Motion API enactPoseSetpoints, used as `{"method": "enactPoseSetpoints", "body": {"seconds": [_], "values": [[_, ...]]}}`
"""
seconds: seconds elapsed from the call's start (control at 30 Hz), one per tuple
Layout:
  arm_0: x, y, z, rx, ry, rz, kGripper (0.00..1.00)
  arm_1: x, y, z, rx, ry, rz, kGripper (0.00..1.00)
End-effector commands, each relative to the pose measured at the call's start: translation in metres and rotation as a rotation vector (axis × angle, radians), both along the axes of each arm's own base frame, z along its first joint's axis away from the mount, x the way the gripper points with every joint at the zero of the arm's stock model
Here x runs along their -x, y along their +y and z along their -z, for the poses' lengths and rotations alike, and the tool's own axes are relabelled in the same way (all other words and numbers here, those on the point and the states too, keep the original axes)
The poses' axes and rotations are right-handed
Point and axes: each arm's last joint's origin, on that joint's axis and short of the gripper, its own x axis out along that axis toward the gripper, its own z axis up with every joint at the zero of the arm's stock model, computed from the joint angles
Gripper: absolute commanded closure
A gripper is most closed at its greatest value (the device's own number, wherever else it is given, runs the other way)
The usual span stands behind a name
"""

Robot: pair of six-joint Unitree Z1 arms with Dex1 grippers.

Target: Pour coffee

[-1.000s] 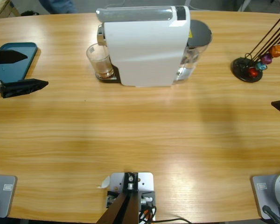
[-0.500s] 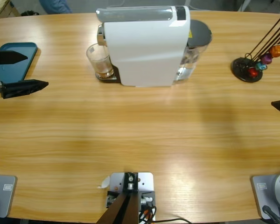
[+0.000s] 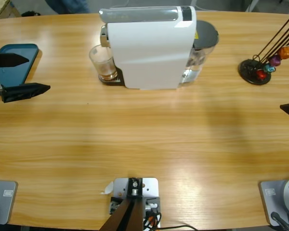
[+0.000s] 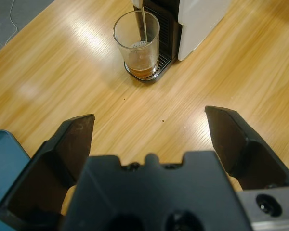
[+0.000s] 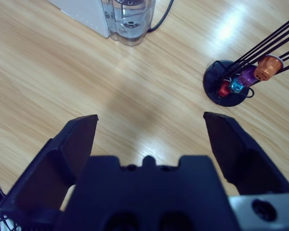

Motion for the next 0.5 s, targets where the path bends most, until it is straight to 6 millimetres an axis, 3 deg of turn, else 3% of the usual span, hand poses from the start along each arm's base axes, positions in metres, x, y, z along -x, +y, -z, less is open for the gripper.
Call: {"method": "enactPoseSetpoints", "body": {"seconds": [0.03,0.5], "values": [[0.0018,-0.0001,0.0137,-0.03,0.031,0.004,0.009,0.0022,-0.002,0.0073,0.018,0.013,0.014,0.0],[0.0024,-0.0004,0.014,-0.031,0.032,0.007,0.009,0.0036,-0.003,0.0072,0.015,0.009,0.014,0.0]]}}
